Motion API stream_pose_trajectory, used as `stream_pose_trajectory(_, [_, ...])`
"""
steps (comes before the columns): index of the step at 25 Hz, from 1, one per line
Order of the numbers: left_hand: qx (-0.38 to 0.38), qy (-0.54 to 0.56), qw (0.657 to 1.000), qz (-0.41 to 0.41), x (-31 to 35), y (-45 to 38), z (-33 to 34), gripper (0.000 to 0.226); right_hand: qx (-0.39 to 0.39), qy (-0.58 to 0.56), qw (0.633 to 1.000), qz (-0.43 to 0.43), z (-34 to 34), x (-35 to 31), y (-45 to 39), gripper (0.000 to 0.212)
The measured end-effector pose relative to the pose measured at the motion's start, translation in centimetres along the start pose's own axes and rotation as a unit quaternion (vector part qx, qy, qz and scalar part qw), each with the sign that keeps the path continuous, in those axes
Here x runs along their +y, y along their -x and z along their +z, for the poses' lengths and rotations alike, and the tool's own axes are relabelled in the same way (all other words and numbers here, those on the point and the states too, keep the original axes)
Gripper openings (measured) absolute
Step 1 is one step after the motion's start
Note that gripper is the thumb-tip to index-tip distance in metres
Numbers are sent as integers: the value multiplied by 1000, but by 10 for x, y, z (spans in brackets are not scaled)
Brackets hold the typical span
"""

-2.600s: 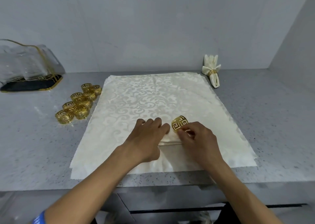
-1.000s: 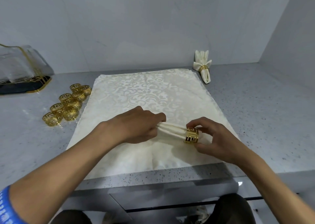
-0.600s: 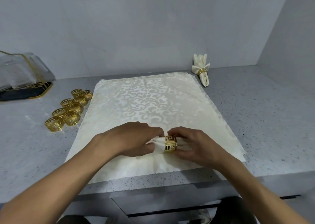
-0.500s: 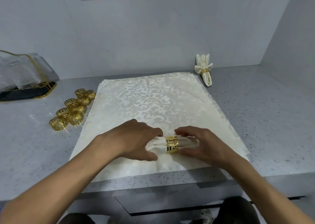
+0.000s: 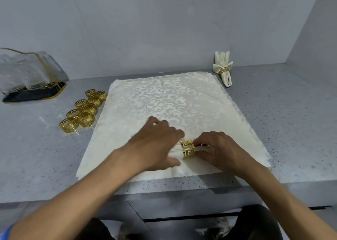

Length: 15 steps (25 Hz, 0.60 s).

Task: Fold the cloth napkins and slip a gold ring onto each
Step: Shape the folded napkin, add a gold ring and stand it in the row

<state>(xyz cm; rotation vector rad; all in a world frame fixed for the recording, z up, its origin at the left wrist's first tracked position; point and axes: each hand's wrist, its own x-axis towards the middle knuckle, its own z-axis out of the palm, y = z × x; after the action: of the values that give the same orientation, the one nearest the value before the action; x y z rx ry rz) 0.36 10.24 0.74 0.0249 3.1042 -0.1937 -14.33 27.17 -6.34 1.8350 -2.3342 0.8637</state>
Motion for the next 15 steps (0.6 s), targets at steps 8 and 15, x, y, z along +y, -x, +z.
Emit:
stream_pose_trajectory(8, [55,-44,997,33,19,-19,17,14,6,-50,993,104,-1,-25,3,8])
stream_pose_trajectory(15, [165,-214,954,127,-3,-24,32,39,62,-88,958,264,14,-55,3,17])
